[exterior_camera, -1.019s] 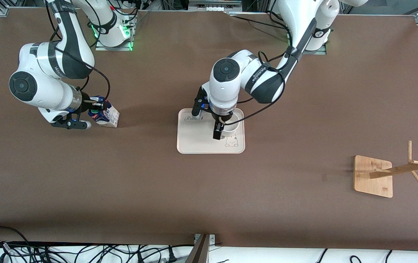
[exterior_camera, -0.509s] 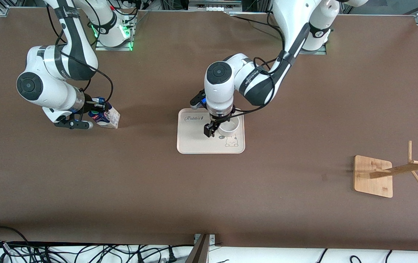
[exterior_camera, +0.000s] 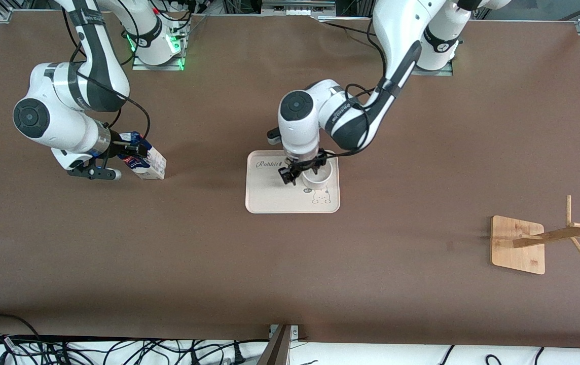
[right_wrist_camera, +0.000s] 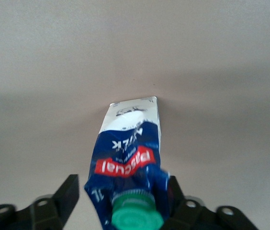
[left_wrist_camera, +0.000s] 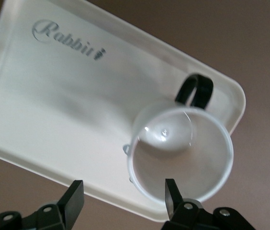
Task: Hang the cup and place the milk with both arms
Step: 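Lower the left gripper into the white mug's rim and grasp it, then set the carton on the table while the left gripper lifts the mug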
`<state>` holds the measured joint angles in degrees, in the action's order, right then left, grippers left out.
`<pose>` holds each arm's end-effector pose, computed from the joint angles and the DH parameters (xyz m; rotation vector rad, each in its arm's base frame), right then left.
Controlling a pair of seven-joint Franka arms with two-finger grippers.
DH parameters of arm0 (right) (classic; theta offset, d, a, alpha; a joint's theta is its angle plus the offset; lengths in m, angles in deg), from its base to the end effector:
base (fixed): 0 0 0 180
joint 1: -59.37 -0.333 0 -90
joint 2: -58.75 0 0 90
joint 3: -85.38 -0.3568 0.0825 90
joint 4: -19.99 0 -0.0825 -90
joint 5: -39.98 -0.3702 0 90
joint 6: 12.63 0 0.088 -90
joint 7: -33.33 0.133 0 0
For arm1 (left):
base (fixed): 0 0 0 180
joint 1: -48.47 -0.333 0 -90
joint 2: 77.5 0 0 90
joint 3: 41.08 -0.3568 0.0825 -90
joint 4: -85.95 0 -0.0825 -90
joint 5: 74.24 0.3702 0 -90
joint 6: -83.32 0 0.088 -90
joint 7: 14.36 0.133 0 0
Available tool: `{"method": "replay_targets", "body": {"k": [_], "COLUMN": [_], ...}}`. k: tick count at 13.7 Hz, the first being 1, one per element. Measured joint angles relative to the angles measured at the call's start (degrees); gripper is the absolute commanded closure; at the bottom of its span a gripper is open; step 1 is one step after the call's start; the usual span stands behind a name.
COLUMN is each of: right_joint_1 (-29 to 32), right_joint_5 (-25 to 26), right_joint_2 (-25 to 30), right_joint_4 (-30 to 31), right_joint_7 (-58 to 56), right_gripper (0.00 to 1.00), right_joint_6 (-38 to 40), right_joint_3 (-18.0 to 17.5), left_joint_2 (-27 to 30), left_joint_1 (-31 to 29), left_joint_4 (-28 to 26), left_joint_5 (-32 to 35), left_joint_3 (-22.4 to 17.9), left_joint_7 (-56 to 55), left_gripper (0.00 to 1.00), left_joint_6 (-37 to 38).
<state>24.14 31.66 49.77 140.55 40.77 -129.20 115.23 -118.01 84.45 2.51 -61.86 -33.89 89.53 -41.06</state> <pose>0.5272 0.0663 0.3617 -3.0979 0.1813 0.3207 0.5587 -0.4817 0.2832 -0.7312 2.9602 0.0560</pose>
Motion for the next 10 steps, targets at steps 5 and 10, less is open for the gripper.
{"method": "replay_targets", "body": {"k": [5, 10], "right_joint_1": [0.04, 0.12], "right_joint_5": [0.01, 0.30], "right_joint_2": [5.00, 6.52], "right_joint_4": [-2.21, -11.15], "right_joint_7": [0.00, -0.04], "right_gripper": [0.00, 0.00], "right_joint_6": [7.32, 18.33], "right_joint_3": [2.60, 5.59], "left_joint_2": [-2.14, -2.16], "left_joint_1": [1.62, 2.35], "left_joint_4": [-0.02, 0.20], "left_joint_5": [0.00, 0.03], "left_joint_3": [0.63, 0.56], "left_joint_7": [2.00, 3.09], "left_gripper": [1.00, 1.00], "left_joint_6": [-0.16, -0.13]}}
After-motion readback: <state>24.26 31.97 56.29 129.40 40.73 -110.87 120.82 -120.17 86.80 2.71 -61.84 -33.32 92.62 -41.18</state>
